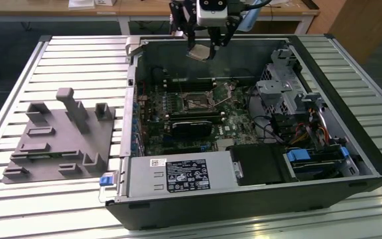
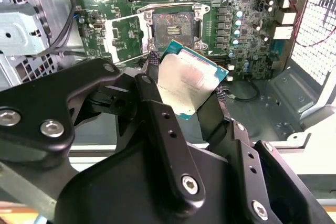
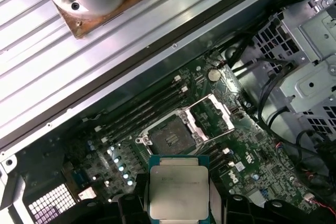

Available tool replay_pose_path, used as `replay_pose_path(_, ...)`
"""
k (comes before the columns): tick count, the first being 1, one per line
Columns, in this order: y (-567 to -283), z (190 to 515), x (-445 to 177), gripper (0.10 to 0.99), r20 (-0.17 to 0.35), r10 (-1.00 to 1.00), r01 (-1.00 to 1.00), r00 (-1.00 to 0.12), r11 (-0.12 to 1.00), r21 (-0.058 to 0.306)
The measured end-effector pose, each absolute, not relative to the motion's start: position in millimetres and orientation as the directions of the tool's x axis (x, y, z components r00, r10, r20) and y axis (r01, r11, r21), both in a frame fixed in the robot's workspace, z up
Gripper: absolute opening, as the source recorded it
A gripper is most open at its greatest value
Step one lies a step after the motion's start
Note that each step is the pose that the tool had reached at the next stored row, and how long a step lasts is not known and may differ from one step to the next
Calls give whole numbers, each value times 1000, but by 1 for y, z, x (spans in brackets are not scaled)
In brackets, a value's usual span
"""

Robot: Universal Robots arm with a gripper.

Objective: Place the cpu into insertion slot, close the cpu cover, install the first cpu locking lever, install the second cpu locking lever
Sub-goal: 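Place the cpu into insertion slot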

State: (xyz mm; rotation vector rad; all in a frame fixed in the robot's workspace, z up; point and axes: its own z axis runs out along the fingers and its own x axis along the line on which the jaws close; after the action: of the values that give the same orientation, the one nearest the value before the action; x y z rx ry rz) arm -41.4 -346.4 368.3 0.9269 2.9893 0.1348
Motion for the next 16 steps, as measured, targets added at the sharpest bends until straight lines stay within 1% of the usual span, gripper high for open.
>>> replay_pose_path(16, -346, 368, -41, 541, 15, 654, 653, -756, 753, 83)
